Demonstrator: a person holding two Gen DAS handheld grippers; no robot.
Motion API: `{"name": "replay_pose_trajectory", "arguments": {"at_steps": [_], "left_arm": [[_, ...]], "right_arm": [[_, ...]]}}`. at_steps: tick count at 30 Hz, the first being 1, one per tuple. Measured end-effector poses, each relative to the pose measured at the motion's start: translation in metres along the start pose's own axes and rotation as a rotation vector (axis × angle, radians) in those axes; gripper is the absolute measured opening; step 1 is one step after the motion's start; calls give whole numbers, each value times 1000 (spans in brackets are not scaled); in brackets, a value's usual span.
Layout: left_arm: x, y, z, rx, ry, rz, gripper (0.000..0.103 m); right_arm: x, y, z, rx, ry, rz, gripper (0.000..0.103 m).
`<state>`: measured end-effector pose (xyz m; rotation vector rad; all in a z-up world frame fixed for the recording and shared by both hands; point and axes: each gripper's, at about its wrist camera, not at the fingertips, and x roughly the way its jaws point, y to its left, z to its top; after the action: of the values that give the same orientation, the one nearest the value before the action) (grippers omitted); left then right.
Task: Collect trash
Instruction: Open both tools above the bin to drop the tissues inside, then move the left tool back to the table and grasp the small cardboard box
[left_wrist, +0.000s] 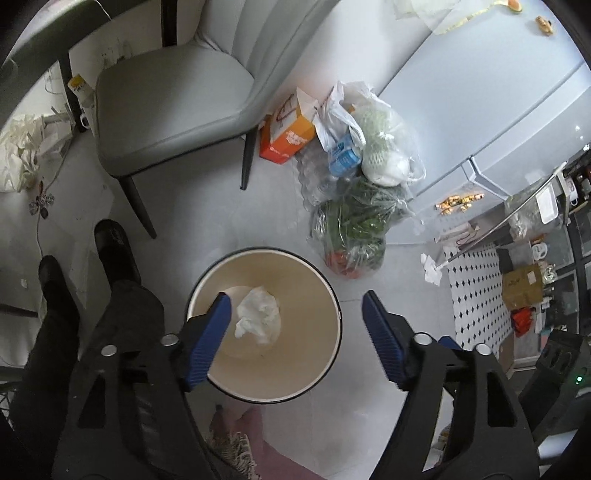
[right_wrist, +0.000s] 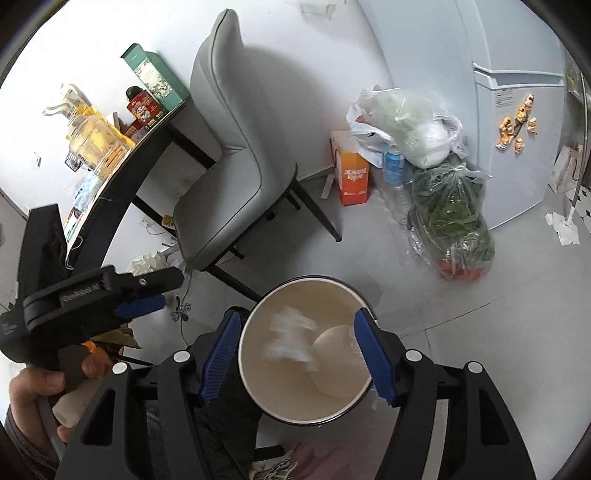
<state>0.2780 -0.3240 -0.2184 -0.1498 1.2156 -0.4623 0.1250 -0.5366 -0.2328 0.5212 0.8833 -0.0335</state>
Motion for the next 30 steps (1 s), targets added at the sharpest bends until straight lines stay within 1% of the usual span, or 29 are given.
{"name": "replay_pose_trajectory", "arguments": {"at_steps": [2, 4, 9, 11, 13, 15, 18, 20, 21, 26, 30], "left_arm": [[-13, 2, 2, -2, -22, 0, 80], [-25, 2, 4, -2, -42, -6, 82], [-62, 6, 8, -13, -117, -17, 86], [-81, 8, 8, -13, -162, -11, 90], [-98, 10, 7, -2, -194, -1, 90], [-120, 13, 5, 2, -240, -1, 91], [-149, 21, 2, -7, -310, 23, 97], [-173, 28, -2, -25, -378, 79, 97], [-186, 31, -3, -31, -405, 91, 97], [-231, 46, -10, -71, -493, 134, 97], [-269, 66, -23, -125, -572, 186, 97]], "right_arm": [[-4, 11, 1, -12, -8, 3, 65], [-12, 20, 2, -25, -30, -1, 72], [-37, 43, 8, -55, -90, -24, 78], [-51, 55, 9, -71, -133, -38, 83], [-68, 71, 11, -99, -186, -49, 92], [-82, 85, 12, -125, -236, -57, 96], [-100, 108, 15, -163, -286, -66, 96], [-111, 123, 17, -161, -313, -66, 96], [-114, 128, 17, -160, -320, -63, 96], [-135, 170, 15, -185, -369, -60, 96], [-144, 197, 7, -195, -377, -54, 96]]}}
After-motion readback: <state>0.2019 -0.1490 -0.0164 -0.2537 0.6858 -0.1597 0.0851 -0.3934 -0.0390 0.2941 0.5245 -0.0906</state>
